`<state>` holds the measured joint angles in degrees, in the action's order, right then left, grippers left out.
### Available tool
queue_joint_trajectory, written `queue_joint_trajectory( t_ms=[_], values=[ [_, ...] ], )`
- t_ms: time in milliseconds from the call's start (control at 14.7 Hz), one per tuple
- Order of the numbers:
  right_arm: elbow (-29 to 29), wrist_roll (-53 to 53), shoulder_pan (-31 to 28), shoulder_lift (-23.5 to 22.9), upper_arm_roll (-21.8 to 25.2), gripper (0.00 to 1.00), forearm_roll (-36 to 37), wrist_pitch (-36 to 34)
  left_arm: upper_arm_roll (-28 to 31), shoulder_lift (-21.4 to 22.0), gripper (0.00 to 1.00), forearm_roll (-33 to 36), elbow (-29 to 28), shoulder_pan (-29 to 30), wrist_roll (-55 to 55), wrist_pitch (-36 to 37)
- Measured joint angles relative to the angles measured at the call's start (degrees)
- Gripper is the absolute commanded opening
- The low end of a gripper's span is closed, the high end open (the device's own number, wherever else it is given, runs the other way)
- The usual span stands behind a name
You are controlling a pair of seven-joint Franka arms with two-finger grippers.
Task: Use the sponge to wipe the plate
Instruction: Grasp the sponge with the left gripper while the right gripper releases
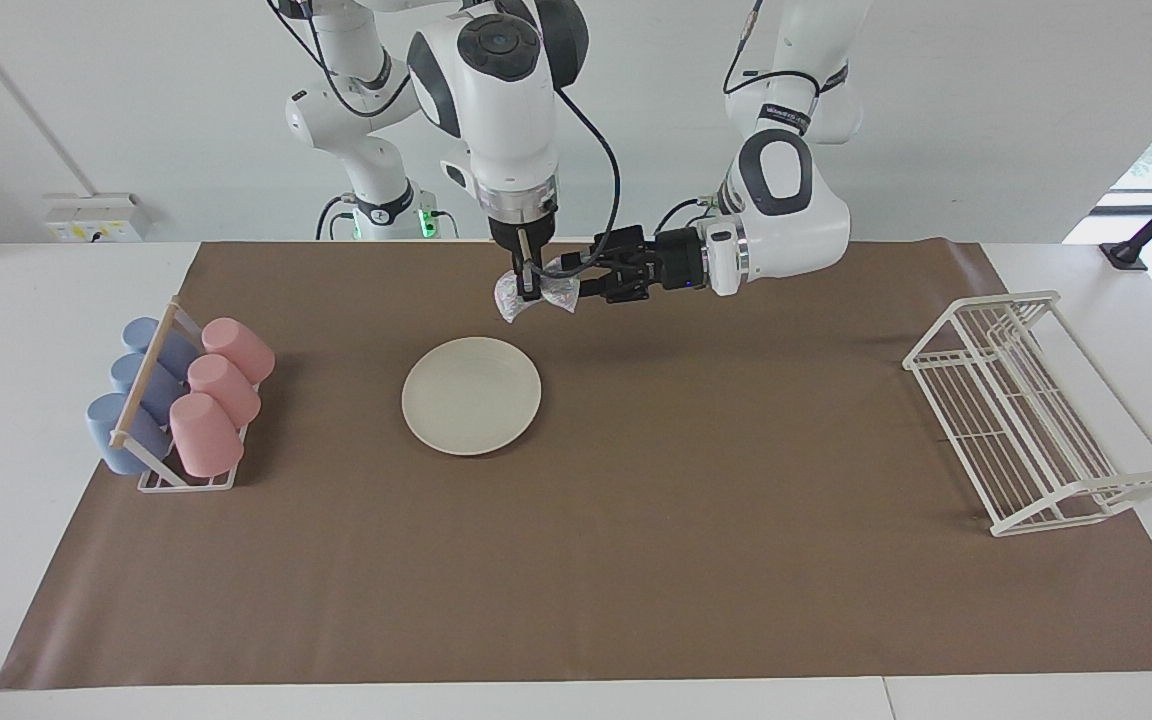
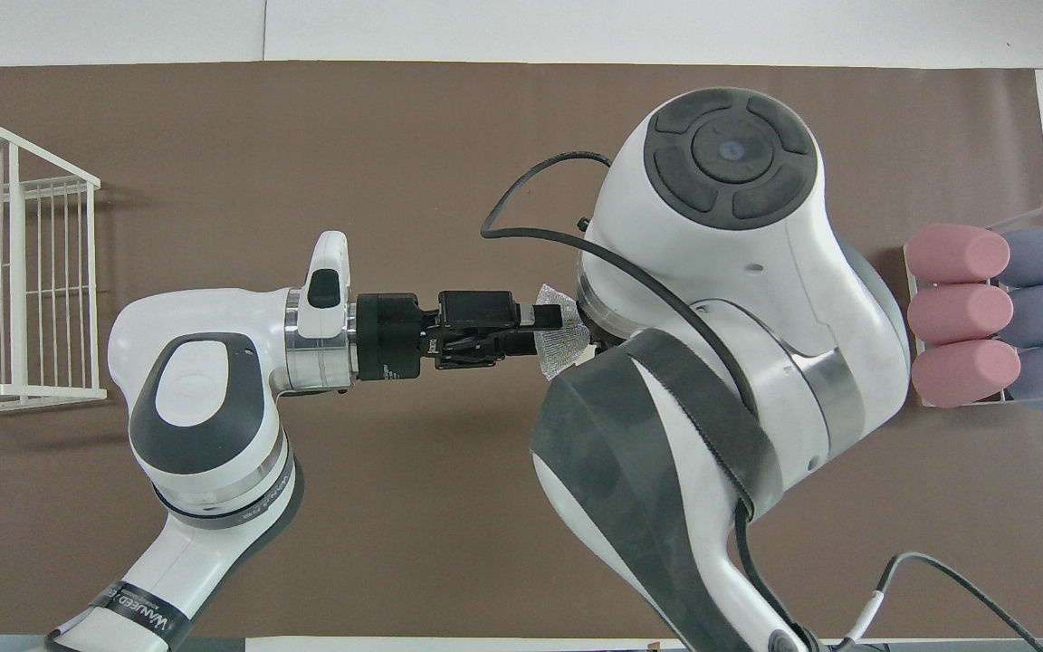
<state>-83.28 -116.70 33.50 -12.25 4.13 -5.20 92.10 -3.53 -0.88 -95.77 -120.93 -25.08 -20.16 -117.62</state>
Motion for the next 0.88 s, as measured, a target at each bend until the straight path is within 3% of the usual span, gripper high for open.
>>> queue_joint_trajectory(
  t_ms=[68,543,611,678,882],
  values=[
    [0.01,0.0,0.0,-0.01,0.01,0.0,0.0,0.0,-0.07,-0.03,0.0,0.0,0.02,-0.02,0.0,0.0],
    [0.05,0.0,-0.11,-0.05,0.05,0.01,0.0,0.0,-0.26,-0.16,0.0,0.0,0.2,-0.05,1.29,-0.02],
    [0.05,0.0,-0.13,-0.06,0.06,0.6,0.0,0.0,-0.26,-0.18,0.0,0.0,0.21,-0.05,1.46,-0.02],
    [0.07,0.0,-0.16,-0.06,0.06,1.0,0.0,0.0,-0.28,-0.22,0.0,0.0,0.26,-0.05,1.61,-0.02],
    [0.1,0.22,-0.26,-0.07,0.22,1.0,0.02,0.0,-0.29,-0.31,0.0,0.04,0.33,-0.05,1.76,-0.02]
  ],
)
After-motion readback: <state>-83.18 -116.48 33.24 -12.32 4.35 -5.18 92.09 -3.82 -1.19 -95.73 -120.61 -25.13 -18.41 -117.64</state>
